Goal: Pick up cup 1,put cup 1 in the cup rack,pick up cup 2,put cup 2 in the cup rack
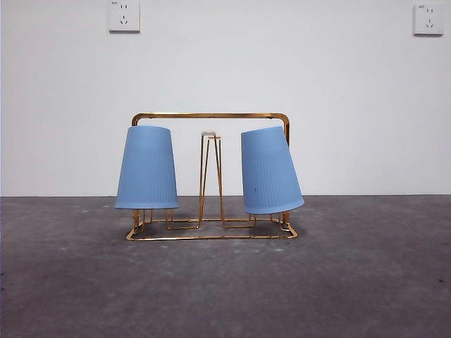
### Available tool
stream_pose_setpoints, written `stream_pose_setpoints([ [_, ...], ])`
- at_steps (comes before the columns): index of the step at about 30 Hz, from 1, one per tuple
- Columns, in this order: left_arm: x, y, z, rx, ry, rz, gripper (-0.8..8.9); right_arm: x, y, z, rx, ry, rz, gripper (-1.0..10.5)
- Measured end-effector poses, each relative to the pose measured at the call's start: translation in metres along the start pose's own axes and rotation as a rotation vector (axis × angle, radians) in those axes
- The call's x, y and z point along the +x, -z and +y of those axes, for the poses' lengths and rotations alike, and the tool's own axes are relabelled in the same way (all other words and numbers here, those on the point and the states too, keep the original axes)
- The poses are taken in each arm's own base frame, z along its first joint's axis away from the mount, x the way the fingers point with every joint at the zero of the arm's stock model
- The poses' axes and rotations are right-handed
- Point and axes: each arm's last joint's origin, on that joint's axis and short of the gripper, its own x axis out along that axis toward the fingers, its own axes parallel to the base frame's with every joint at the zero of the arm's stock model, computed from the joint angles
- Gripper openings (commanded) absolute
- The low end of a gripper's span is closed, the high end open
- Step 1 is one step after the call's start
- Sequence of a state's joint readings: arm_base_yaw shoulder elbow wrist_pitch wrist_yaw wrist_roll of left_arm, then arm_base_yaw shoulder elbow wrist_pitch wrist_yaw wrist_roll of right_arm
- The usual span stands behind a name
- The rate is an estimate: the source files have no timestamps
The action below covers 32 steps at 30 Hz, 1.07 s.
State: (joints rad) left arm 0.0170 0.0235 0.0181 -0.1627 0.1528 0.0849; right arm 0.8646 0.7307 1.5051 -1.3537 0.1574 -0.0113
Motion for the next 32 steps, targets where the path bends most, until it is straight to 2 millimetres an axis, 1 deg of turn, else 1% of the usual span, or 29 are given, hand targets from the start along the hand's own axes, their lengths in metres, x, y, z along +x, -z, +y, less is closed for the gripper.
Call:
stream_pose_setpoints([
  [2,0.000,0.000,0.000,0.000,0.000,0.000,-0.03,0.000,0.000,-0.001,-0.009,0.020,0.001,0.0],
  [5,0.000,0.000,0.000,0.000,0.000,0.000,-0.03,-0.002,0.000,-0.004,-0.011,0.101,-0.012,0.0],
  [9,0.000,0.000,0.000,0.000,0.000,0.000,-0.03,-0.013,-0.006,-0.009,0.065,0.211,-0.178,0.0],
  [12,0.000,0.000,0.000,0.000,0.000,0.000,-0.03,-0.019,0.000,-0.010,0.123,0.332,-0.277,0.0],
  [15,0.000,0.000,0.000,0.000,0.000,0.000,-0.03,-0.015,0.007,-0.012,0.161,0.465,-0.358,0.0],
  [17,0.000,0.000,0.000,0.000,0.000,0.000,-0.03,-0.005,0.014,-0.015,0.165,0.519,-0.398,0.0],
  [21,0.000,0.000,0.000,0.000,0.000,0.000,-0.03,0.025,0.037,-0.022,0.140,0.532,-0.470,0.0],
  [26,0.000,0.000,0.000,0.000,0.000,0.000,-0.03,0.069,0.082,-0.030,0.131,0.583,-0.510,0.0],
  [30,0.000,0.000,0.000,0.000,0.000,0.000,-0.03,0.108,0.124,-0.034,0.144,0.594,-0.483,0.0],
  [32,0.000,0.000,0.000,0.000,0.000,0.000,-0.03,0.124,0.144,-0.034,0.156,0.604,-0.463,0.0],
])
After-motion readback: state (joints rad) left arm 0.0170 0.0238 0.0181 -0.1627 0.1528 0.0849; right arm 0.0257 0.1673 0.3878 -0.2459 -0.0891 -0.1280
